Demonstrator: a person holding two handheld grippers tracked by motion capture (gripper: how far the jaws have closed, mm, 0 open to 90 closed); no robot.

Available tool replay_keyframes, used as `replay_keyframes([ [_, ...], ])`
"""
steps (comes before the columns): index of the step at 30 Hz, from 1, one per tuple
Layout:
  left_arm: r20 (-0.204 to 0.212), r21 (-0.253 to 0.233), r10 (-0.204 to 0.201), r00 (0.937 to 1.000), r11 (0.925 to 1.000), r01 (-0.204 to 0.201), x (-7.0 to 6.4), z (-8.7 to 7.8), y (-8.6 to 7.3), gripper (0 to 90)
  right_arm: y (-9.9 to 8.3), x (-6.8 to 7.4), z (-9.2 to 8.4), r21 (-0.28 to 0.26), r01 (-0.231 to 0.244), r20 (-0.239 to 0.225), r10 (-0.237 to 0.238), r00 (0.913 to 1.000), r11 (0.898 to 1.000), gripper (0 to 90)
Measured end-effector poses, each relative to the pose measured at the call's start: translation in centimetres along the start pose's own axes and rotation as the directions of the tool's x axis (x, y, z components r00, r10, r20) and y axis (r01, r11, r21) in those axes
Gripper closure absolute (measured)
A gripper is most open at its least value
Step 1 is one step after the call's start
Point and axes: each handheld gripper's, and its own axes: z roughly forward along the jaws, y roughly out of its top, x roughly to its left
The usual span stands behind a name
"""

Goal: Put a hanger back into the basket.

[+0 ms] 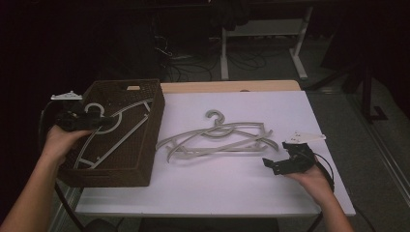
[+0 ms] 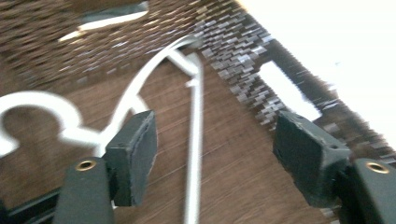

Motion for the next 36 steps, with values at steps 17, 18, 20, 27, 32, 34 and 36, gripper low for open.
replay_keyframes([
  [17,0.207,-0.068,0.113,0.9718,0.9926,-0.1,-9.4,3.4,2.6,21.3,0.0,0.5,0.0,0.002,0.031,-0.022,-0.03,0.9993,1.0,0.5],
  [18,0.216,-0.07,0.113,0.9698,0.9925,-0.1,-9.9,3.7,2.7,21.1,0.0,0.4,0.0,0.004,0.029,-0.022,-0.029,0.9993,1.0,0.5],
  [20,0.232,-0.072,0.125,0.9647,0.9912,-0.111,-11.0,4.2,2.9,20.4,0.0,0.4,0.0,0.006,0.027,-0.023,-0.027,0.9994,1.0,0.5],
  [27,0.294,-0.078,0.144,0.9449,0.989,-0.126,-14.1,6.3,3.5,19.4,0.0,0.5,0.2,0.007,0.039,-0.033,-0.039,0.9987,0.999,0.5],
  [32,0.319,-0.076,0.154,0.9354,0.9877,-0.136,-16.1,7.9,3.7,19.4,0.1,0.4,0.3,0.005,0.039,-0.035,-0.039,0.9986,0.999,0.5],
  [34,0.326,-0.075,0.163,0.9314,0.9864,-0.146,-16.8,8.6,3.8,19.4,0.1,0.4,0.3,0.005,0.041,-0.037,-0.041,0.9985,0.999,0.6],
  [36,0.339,-0.073,0.167,0.9259,0.9858,-0.151,-17.5,9.2,3.9,19.1,0.1,0.4,0.3,0.006,0.042,-0.039,-0.042,0.9983,0.999,0.5],
])
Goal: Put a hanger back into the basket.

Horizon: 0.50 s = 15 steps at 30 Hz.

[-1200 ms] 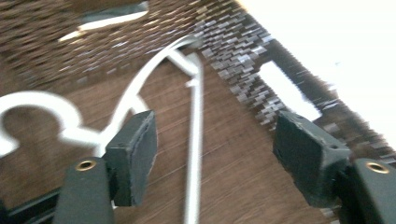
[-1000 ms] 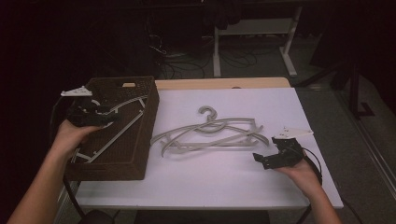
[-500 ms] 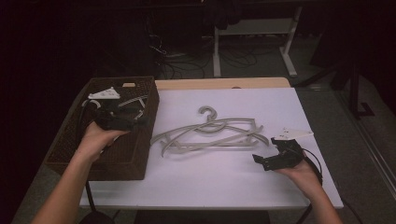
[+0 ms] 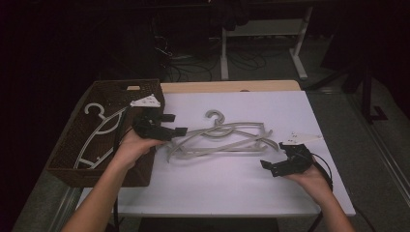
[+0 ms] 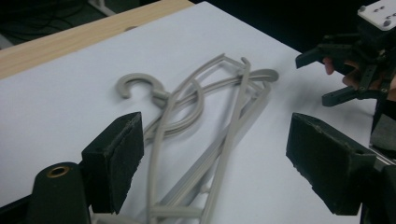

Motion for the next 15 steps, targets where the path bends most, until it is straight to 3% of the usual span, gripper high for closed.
replay_keyframes([
  [8,-0.008,0.025,0.035,0.9993,0.9991,-0.035,-0.9,4.0,0.6,19.3,0.0,-0.1,-0.2,-0.003,-0.006,0.001,0.006,1.0,1.0,0.6],
  [15,-0.072,0.094,0.065,0.9953,0.9939,-0.058,-0.4,7.5,0.3,24.6,-0.1,-0.2,-0.3,-0.005,-0.013,0.004,0.013,0.9999,1.0,0.6],
])
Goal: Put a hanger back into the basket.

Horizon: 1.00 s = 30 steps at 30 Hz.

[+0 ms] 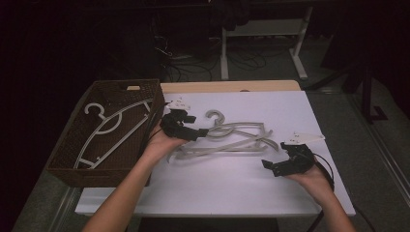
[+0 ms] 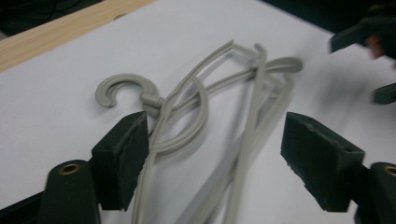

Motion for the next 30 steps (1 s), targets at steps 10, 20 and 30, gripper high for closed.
replay_keyframes([
  [10,-0.044,0.122,-0.021,0.9988,0.9922,0.026,2.3,4.8,-2.1,44.0,-0.2,-0.1,-0.1,0.002,0.001,0.001,-0.001,1.0,1.0,0.5],
  [20,-0.119,0.199,-0.011,0.9928,0.9793,0.035,2.7,6.4,-2.1,58.8,-0.3,0.0,0.0,0.006,0.003,-0.002,-0.003,1.0,1.0,0.6],
  [30,-0.084,0.31,0.017,0.9964,0.9507,0.01,3.0,7.2,-1.8,69.1,-0.3,-0.2,0.0,0.001,-0.002,-0.003,0.002,1.0,1.0,0.6],
])
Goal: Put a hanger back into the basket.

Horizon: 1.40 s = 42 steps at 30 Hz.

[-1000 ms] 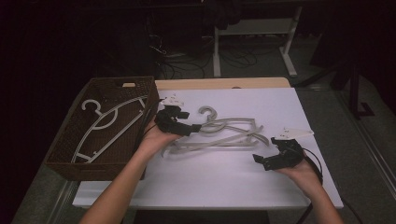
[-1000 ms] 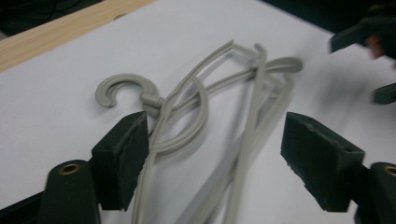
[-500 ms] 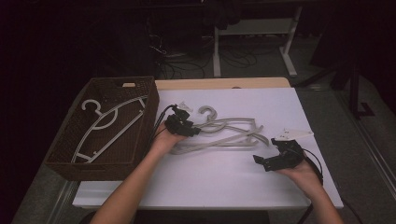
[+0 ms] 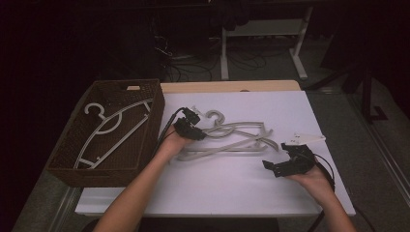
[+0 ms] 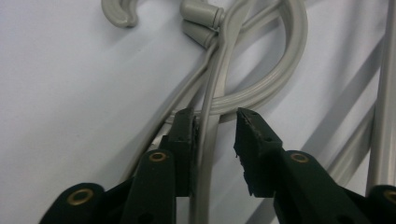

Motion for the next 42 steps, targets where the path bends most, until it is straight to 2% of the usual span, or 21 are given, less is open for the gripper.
replay_keyframes([
  [3,0.025,0.037,0.023,0.9994,0.999,-0.024,-0.2,0.4,-0.1,69.7,0.0,0.0,0.0,-0.001,0.0,0.0,0.0,1.0,1.0,0.6],
  [7,0.033,0.036,0.026,0.9991,0.999,-0.027,-0.4,0.6,0.1,69.7,0.0,0.0,0.0,0.0,0.001,0.0,-0.001,1.0,1.0,0.6],
  [17,0.017,0.054,0.018,0.9997,0.9984,-0.019,-0.2,0.6,0.2,80.3,0.0,0.0,0.0,-0.002,0.002,-0.002,-0.002,1.0,1.0,0.6],
  [20,0.02,0.06,0.021,0.9996,0.998,-0.022,-0.2,0.6,0.1,80.7,0.0,0.0,-0.1,-0.001,0.002,-0.003,-0.002,1.0,1.0,0.6],
  [25,0.001,0.066,0.026,0.9997,0.9975,-0.026,-0.5,0.5,0.2,81.7,0.0,0.0,-0.1,-0.001,0.001,-0.001,-0.001,1.0,1.0,0.7],
  [29,-0.011,0.053,0.015,0.9998,0.9985,-0.014,-0.7,0.3,0.2,82.0,0.0,0.0,-0.1,-0.001,0.0,-0.001,0.0,1.0,1.0,0.7],
  [36,-0.026,0.0,-0.005,0.9996,1.0,0.005,-1.1,-1.6,0.8,82.1,0.0,-0.1,-0.2,-0.002,0.0,-0.002,0.0,1.0,1.0,0.7],
  [42,-0.02,-0.043,-0.018,0.9996,0.9989,0.018,-1.3,-4.5,1.7,82.1,0.0,-0.1,-0.2,-0.005,0.001,-0.001,-0.001,1.0,1.0,0.7],
])
